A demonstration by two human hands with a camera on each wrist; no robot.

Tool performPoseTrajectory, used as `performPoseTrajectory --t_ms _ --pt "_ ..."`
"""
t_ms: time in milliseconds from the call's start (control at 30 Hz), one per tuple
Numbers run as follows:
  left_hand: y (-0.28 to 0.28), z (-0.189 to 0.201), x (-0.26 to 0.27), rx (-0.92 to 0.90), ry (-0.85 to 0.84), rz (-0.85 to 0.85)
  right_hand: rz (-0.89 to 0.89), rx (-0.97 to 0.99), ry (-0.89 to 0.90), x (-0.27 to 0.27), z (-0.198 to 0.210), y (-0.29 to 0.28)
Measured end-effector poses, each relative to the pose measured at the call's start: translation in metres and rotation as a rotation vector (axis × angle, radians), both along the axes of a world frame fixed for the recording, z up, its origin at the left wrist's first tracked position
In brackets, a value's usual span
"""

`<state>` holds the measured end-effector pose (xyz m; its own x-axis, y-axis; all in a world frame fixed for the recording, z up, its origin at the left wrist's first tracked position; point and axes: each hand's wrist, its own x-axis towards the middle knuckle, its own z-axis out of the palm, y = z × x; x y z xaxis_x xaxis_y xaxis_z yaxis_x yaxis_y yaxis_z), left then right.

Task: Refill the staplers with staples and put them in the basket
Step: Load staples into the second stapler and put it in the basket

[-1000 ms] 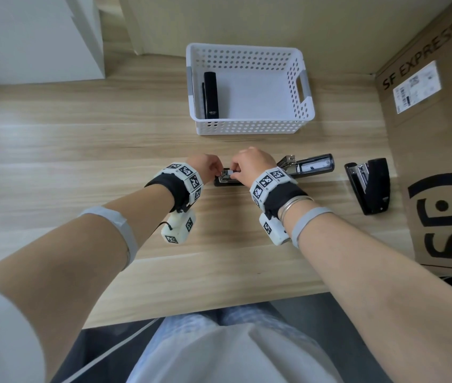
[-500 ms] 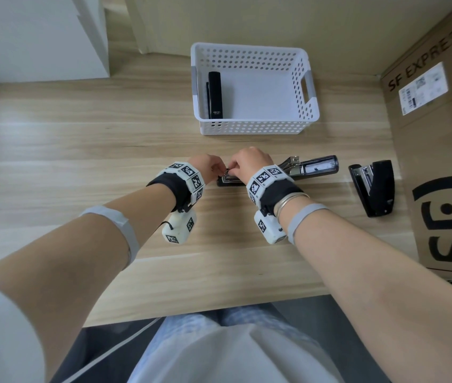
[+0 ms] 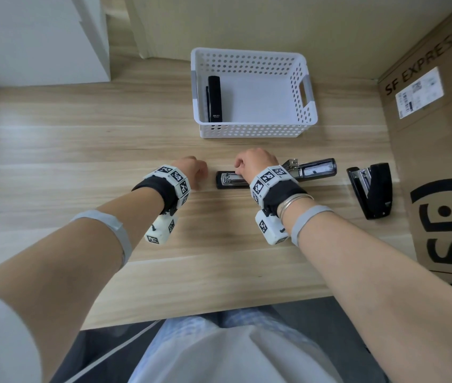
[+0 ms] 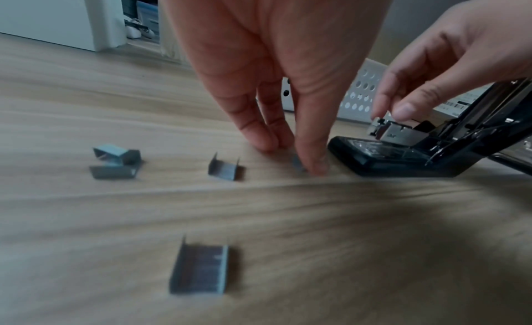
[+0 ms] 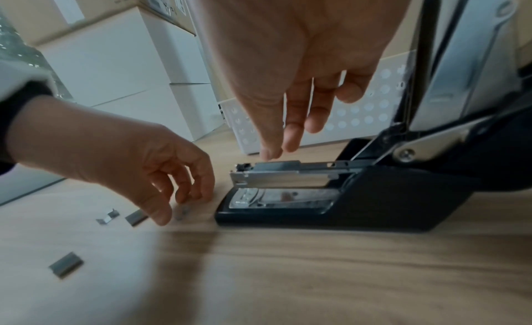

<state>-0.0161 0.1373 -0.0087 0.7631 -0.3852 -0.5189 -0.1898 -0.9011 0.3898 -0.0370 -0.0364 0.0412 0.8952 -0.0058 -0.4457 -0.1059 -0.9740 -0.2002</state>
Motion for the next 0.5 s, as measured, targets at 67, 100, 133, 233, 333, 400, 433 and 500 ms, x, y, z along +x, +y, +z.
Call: performPoseTrajectory --t_ms 67,100,133,233,333,400,433,500 --pt "0.000 -0.002 -0.003 -0.022 0.000 -0.002 0.003 0.011 -0.009 -0.001 0.000 0.002" --pt "-0.001 -0.003 -0.004 -0.028 -0.005 0.001 0.002 0.014 -0.009 -0.001 -0.001 0.003" --pt "-0.002 -0.003 -0.004 -0.033 -0.012 0.003 0.002 0.015 -0.007 -0.002 -0.001 0.003" --pt "-0.004 -0.004 -0.004 -0.032 -0.011 0.000 0.013 0.007 -0.005 -0.003 -0.003 0.003" --pt "-0.003 -0.003 -0.003 -0.030 0.008 0.019 0.017 0.013 -0.005 -0.005 -0.003 0.001" --pt "-0.004 0.000 -0.002 -0.043 0.031 0.044 0.016 0.031 0.000 -0.004 -0.004 0.002" --pt "-0.005 0.002 -0.001 -0.063 0.035 0.068 0.021 0.040 0.005 -0.004 -0.004 0.003" --pt "-0.009 0.007 -0.001 -0.140 0.041 0.133 0.037 0.062 0.012 -0.003 -0.004 0.006"
